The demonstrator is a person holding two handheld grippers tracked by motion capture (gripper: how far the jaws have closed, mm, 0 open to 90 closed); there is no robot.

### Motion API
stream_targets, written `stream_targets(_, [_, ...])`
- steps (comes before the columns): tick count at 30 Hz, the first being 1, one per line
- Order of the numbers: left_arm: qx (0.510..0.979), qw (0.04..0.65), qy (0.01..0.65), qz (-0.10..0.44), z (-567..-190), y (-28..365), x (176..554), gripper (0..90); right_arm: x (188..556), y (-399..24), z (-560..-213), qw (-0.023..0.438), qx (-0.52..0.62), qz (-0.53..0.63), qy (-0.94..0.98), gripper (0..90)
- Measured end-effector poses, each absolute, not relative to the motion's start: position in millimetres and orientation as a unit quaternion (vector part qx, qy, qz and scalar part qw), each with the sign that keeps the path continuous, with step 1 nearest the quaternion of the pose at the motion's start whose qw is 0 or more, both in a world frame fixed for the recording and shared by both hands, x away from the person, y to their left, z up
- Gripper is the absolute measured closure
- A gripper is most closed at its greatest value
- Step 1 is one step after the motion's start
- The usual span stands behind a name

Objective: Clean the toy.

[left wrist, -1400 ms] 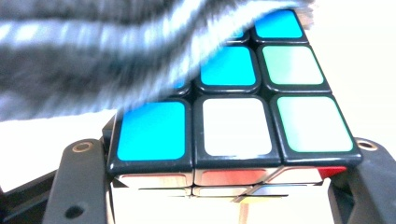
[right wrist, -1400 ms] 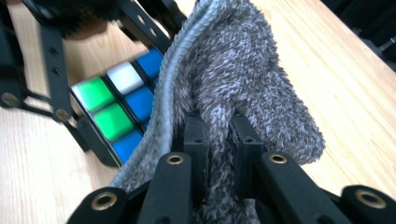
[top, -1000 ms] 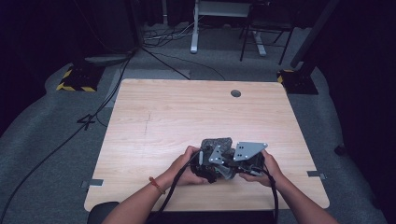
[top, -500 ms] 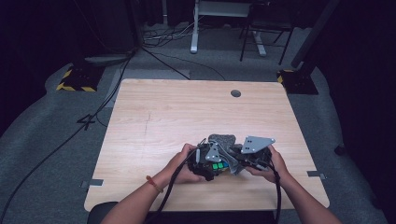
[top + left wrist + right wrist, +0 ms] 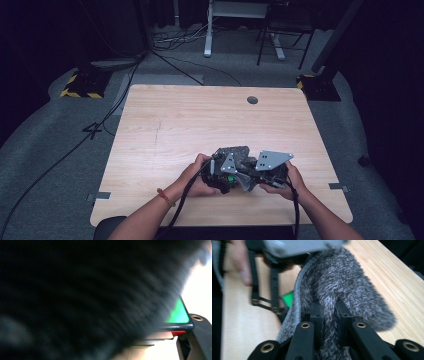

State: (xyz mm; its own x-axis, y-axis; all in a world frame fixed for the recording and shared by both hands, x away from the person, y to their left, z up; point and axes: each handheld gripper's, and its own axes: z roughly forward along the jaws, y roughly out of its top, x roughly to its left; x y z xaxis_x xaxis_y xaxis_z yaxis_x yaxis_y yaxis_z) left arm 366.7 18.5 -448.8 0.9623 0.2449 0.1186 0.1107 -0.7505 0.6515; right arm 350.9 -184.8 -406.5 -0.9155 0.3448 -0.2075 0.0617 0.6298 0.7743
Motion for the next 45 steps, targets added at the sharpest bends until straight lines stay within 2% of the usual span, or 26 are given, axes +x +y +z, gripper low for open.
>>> stream_targets(3, [0.929, 0.345, 0.090, 0.096, -447.0, 20.8, 366.2, 33.6, 358.6, -191.1, -410.1, 0.194, 0.131, 0.400, 0.886, 79.8])
stream_targets(5, [0.926, 0.352, 0.088, 0.103, -442.2, 23.6, 363.9, 33.6, 368.0, -202.4, -418.9, 0.166, 0.163, 0.409, 0.882, 79.8])
stream_targets(9, [0.920, 0.366, 0.093, 0.107, -437.3, 28.6, 364.8, 33.6, 371.8, -206.3, -428.5, 0.137, 0.175, 0.405, 0.887, 79.8])
stream_targets(14, [0.915, 0.377, 0.097, 0.106, -435.9, 34.7, 367.8, 33.5, 367.4, -200.0, -429.4, 0.095, 0.151, 0.413, 0.893, 80.7])
stream_targets(19, [0.910, 0.390, 0.099, 0.100, -436.1, 36.2, 369.1, 33.0, 364.5, -202.6, -425.2, 0.088, 0.138, 0.433, 0.887, 80.7])
stream_targets(33, [0.917, 0.372, 0.099, 0.105, -443.2, 24.9, 371.2, 33.2, 356.3, -195.8, -412.6, 0.105, 0.124, 0.485, 0.859, 80.3])
stream_targets(40, [0.915, 0.374, 0.097, 0.117, -438.4, 27.9, 370.2, 33.6, 364.9, -198.0, -418.9, 0.136, 0.146, 0.442, 0.875, 80.3])
stream_targets(45, [0.909, 0.384, 0.108, 0.121, -432.5, 37.1, 371.8, 33.6, 368.9, -206.1, -430.9, 0.118, 0.156, 0.425, 0.884, 80.7])
